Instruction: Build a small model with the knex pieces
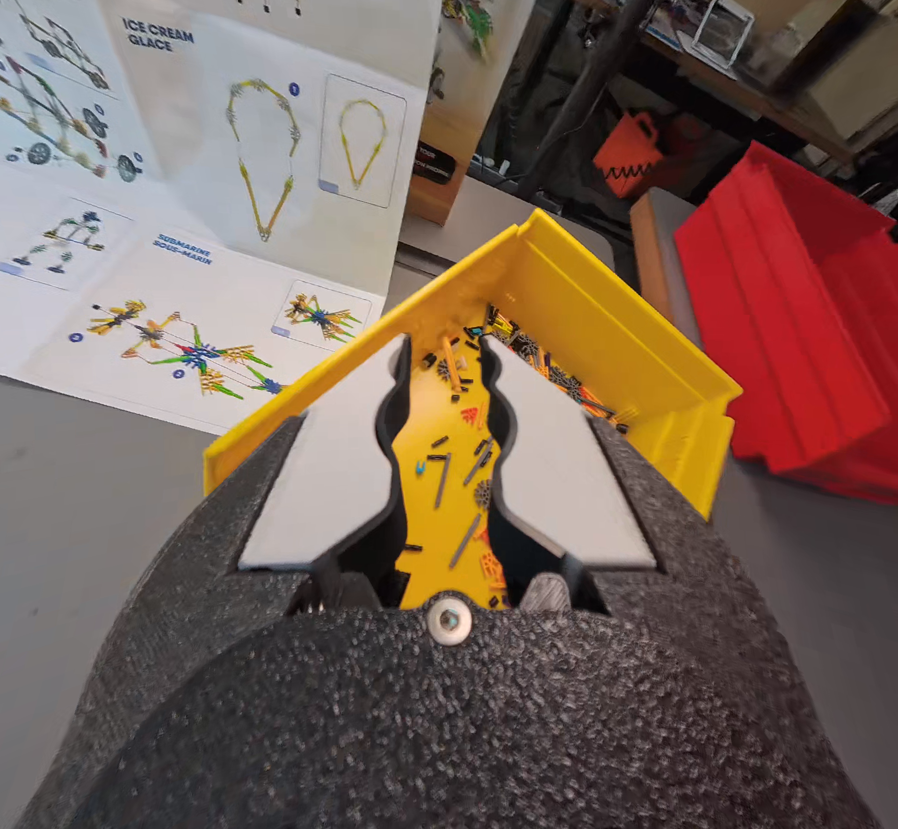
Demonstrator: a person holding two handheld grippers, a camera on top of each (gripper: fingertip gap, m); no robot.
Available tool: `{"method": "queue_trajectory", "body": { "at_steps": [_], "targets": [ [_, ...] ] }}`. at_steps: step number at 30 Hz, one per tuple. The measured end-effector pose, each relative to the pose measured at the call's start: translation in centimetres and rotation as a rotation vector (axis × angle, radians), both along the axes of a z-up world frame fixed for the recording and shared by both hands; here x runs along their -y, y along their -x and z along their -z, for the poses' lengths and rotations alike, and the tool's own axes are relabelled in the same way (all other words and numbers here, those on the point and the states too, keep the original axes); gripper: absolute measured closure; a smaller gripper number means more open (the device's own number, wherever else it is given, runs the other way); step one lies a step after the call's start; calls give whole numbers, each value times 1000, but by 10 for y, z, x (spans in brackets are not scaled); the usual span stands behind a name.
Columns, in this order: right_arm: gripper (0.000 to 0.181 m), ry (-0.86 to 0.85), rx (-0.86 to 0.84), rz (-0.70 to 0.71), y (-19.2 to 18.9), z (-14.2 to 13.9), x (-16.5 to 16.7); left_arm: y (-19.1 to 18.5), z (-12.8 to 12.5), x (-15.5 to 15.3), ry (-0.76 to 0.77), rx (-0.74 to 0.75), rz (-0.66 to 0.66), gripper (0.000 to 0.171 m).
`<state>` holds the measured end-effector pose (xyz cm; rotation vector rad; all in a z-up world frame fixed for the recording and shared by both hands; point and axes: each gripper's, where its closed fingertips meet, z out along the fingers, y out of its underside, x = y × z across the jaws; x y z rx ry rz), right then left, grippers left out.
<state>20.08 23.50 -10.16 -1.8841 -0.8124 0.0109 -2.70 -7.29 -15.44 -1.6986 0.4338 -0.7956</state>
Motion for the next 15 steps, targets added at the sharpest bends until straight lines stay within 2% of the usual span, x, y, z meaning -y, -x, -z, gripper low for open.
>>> {"method": "queue_trajectory", "body": {
  "at_steps": [1, 2, 4, 7, 9, 11, 13, 15],
  "targets": [
    [137, -34, -21, -19, -4, -2, 3, -1, -2, 1, -19, -7, 1, 147],
    [129, -94, -73, -77, 2, -11, 12, -1, -4, 2, -35, -15, 1, 147],
    [128, -215, -180, -284, 34, -32, 50, -2, -8, 4, -67, -17, 12, 147],
    [129, -285, -255, -663, 94, -45, 135, -8, -11, 8, -102, -24, 44, 147],
    [130, -292, -246, -916, 134, -39, 198, -15, -11, 13, -99, -12, 89, 147],
    [130, -290, -182, -1142, 166, -21, 259, -24, -18, 23, -96, 49, 168, 147],
    [130, -314, -118, -1327, 188, -3, 311, -31, -33, 36, -79, 193, 272, 147],
    [127, -326, -127, -1451, 202, 4, 348, -32, -48, 45, -42, 352, 358, 147]
  ]
}}
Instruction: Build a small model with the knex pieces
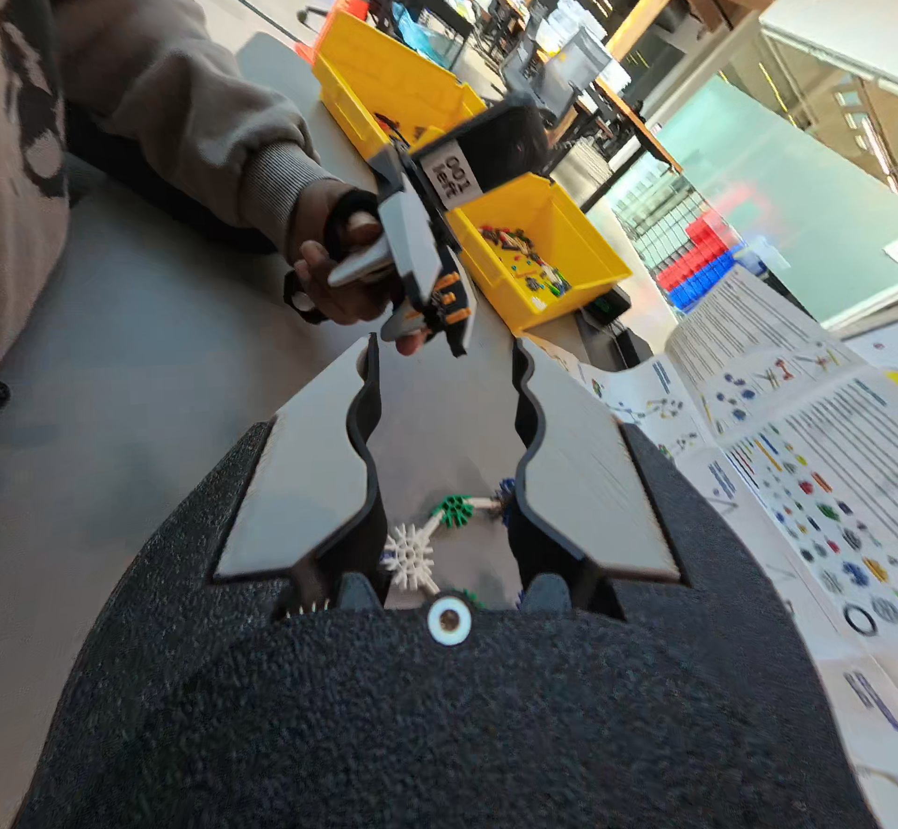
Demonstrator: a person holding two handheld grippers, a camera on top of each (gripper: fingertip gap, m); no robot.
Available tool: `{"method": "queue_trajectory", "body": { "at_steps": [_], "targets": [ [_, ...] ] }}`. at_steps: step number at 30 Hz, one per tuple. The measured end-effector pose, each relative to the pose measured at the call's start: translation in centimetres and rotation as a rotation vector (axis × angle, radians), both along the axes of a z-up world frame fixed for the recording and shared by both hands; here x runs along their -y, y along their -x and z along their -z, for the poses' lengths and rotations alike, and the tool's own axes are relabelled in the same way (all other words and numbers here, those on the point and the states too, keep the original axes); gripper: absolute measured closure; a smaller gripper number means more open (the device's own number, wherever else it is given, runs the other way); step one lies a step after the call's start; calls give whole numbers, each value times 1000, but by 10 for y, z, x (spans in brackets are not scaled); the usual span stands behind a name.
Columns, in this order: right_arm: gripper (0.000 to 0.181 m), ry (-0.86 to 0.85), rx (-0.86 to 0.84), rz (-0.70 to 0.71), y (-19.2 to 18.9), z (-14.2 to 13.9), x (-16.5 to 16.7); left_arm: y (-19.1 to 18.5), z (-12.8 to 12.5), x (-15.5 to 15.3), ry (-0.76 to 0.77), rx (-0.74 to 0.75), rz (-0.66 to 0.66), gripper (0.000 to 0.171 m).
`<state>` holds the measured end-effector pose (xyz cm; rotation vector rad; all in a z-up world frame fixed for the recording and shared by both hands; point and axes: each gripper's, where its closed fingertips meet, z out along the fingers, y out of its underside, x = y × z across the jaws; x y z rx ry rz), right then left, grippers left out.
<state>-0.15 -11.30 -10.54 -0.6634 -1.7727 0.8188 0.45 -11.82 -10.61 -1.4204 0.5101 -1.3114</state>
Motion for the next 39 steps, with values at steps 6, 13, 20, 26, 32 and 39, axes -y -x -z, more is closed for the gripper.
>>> {"method": "queue_trajectory", "body": {
  "at_steps": [6, 13, 20, 26, 32, 39],
  "targets": [
    [134, -79, -39, -55, 22, 4, 20, 0, -17, 15, 126, 249, 223, 147],
    [157, -70, -61, 6, 14, 4, 7, 1, -10, 7, 213, 285, 230, 146],
    [157, -34, 11, 101, 10, 17, -13, 10, 10, -13, 253, 163, 78, 145],
    [157, -48, 29, 96, 9, 25, -9, 0, 16, -10, 300, 137, 113, 148],
    [154, -38, 16, 45, 8, 26, 1, -5, 16, -3, 317, 137, 173, 149],
    [156, -38, 22, 62, 10, 31, -3, -4, 19, -8, 374, 191, 167, 149]
  ]
}}
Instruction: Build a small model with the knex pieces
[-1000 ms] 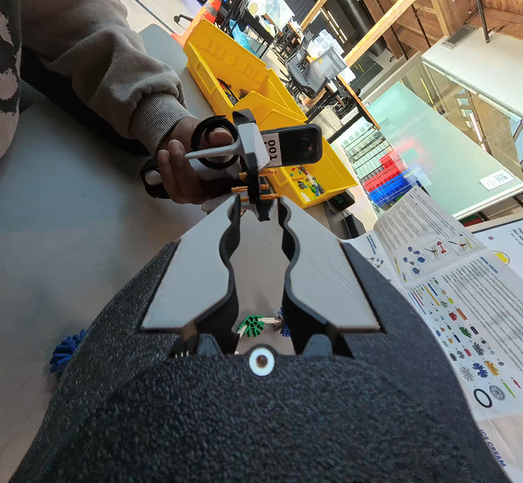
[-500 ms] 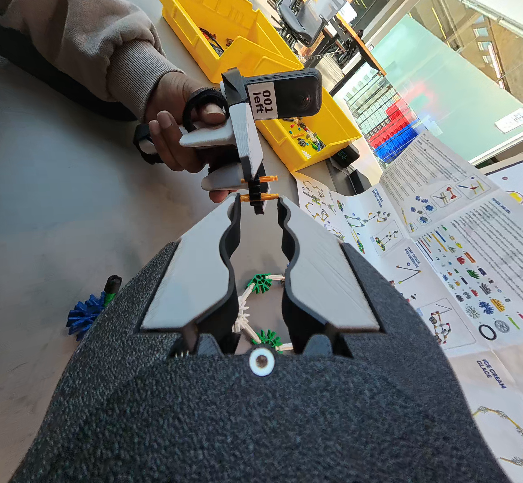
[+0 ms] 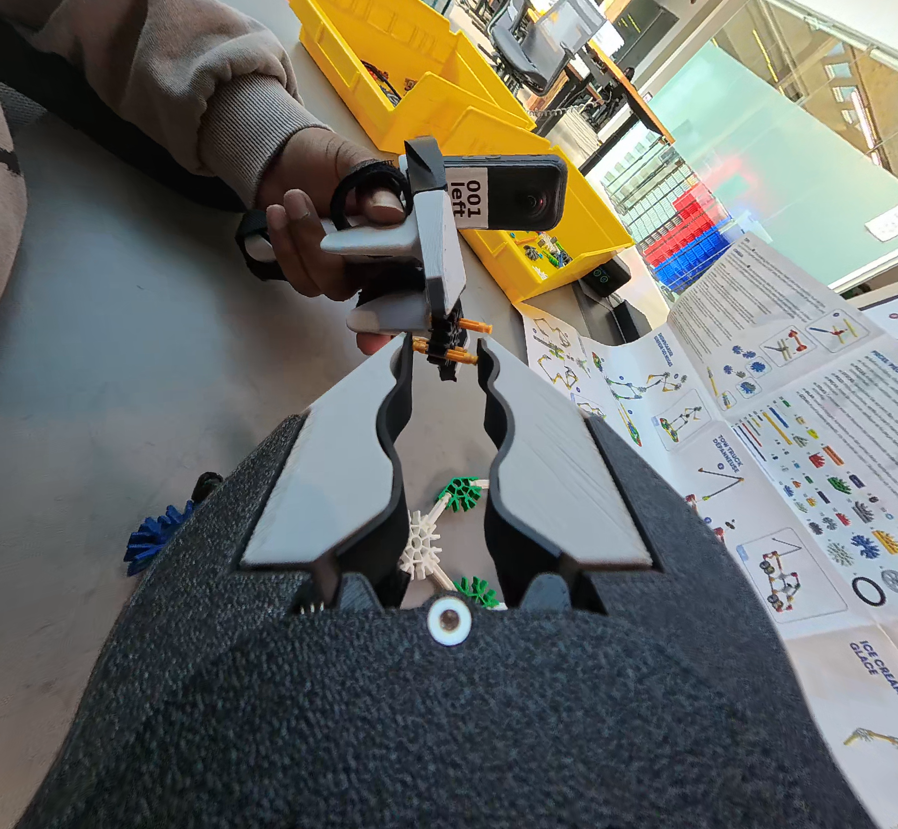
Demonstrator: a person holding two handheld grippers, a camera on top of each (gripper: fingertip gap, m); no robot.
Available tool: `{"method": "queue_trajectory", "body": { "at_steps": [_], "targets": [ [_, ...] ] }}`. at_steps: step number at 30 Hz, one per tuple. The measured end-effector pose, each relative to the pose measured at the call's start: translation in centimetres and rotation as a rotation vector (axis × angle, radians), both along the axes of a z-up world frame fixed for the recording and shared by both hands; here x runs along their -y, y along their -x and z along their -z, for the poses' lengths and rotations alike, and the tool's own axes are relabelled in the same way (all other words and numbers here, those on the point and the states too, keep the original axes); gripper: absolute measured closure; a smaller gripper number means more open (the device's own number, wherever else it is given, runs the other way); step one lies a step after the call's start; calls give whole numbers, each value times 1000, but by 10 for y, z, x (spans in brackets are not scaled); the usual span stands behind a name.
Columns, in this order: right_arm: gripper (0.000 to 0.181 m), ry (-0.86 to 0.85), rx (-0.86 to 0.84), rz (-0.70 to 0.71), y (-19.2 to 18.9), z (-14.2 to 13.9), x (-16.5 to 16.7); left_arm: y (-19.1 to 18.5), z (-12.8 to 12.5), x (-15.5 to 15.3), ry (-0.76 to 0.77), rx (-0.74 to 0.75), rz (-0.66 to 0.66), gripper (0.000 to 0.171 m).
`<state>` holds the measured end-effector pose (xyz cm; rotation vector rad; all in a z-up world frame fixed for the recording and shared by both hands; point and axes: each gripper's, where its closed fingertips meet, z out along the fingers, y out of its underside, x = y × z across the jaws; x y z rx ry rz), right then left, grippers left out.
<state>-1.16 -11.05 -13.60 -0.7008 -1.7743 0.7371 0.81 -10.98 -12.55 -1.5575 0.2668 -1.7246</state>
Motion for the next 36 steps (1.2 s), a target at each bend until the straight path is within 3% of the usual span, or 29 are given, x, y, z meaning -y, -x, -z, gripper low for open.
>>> {"method": "queue_trajectory", "body": {
  "at_steps": [8, 12, 16, 27, 36],
  "targets": [
    [157, 59, 43, -18, -1, 7, -2, -1, 6, -4, 45, 10, -11, 148],
    [157, 56, 75, -28, -1, 15, -1, -4, 10, -4, 76, 3, 0, 138],
    [157, 63, 93, -36, 0, 19, -2, -6, 19, -7, 80, -60, -33, 148],
    [157, 98, 4, 93, 14, 18, -17, 11, 16, -24, 182, 124, -139, 148],
    [158, 196, -3, 72, 16, 9, -18, 14, 8, -24, 151, 116, -122, 149]
  ]
}}
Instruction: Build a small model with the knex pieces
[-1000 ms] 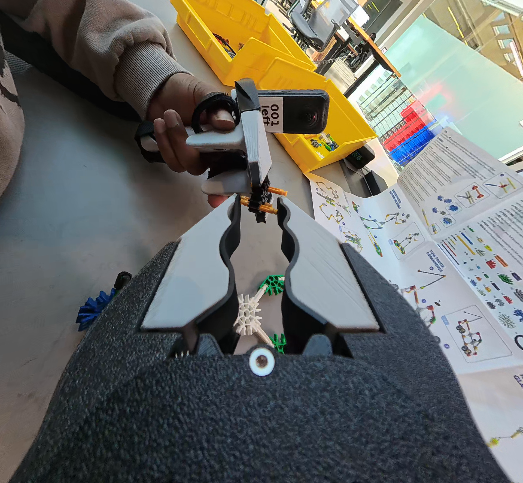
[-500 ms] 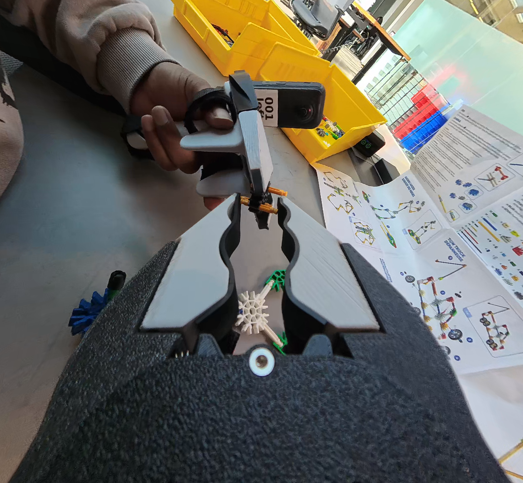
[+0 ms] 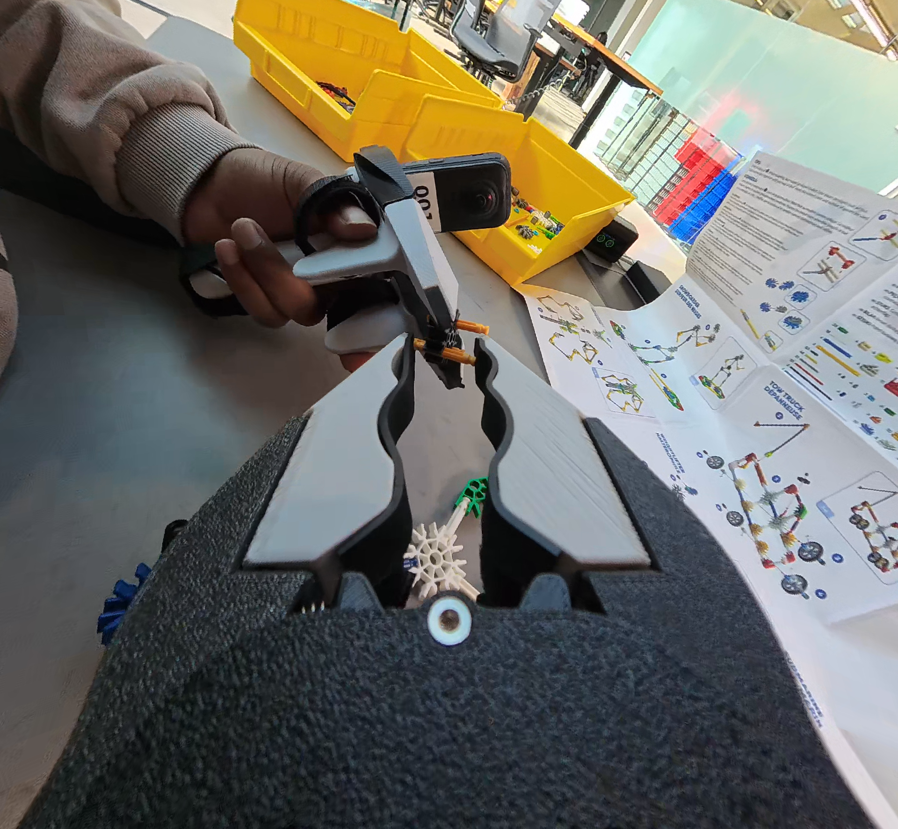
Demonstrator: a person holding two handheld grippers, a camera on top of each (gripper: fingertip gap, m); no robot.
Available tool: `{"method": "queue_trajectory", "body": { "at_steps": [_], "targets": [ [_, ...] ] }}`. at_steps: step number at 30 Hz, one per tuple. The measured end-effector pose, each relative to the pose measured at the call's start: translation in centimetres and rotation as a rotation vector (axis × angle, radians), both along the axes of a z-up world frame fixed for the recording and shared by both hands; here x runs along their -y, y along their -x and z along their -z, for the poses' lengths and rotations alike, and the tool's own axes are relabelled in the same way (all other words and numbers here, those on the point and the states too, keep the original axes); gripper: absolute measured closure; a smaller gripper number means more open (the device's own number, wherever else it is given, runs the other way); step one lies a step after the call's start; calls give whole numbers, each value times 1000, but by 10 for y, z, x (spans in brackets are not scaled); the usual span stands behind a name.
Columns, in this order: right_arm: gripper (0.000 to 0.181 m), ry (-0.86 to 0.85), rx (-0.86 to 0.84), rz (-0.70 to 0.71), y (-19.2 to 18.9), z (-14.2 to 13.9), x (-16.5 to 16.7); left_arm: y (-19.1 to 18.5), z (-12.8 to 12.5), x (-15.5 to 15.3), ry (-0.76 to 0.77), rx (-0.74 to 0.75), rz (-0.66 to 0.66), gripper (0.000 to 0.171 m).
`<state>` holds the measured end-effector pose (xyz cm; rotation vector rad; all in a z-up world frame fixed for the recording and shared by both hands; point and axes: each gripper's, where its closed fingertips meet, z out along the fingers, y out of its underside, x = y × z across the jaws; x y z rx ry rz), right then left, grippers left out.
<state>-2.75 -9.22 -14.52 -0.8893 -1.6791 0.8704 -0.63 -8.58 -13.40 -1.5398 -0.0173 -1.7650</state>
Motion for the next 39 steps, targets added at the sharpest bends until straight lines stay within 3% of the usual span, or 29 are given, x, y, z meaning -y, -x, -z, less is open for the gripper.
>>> {"method": "queue_trajectory", "body": {
  "at_steps": [6, 7, 9, 11, 13, 17, 19, 25, 32, 39],
  "targets": [
    [162, 13, 28, -5, -1, 2, -6, 3, 1, -7, 7, -3, -16, 149],
    [180, 13, 8, 2, -6, -2, -11, 14, -1, -12, 12, 33, -60, 149],
    [181, 173, -109, 98, -30, -36, -49, 78, 11, -27, 58, 50, -262, 151],
    [180, 53, -45, 106, -22, -18, -41, 57, 14, -23, 9, -73, -221, 149],
    [179, 45, -8, 65, -11, 0, -28, 41, 6, -27, 5, -16, -173, 149],
    [170, 134, -12, 68, -10, -3, -45, 49, 14, -31, 62, 60, -171, 149],
    [181, 128, -23, 68, -8, -2, -43, 45, 14, -31, 74, 83, -158, 149],
    [179, 111, 28, 135, -15, 8, -64, 50, 17, -29, 87, 73, -166, 149],
    [166, 259, 297, 266, -46, 53, -119, 56, 19, -30, 92, 49, -198, 148],
    [163, 274, 481, 235, -30, 81, -102, 41, 25, -25, 35, -145, -188, 148]
  ]
}}
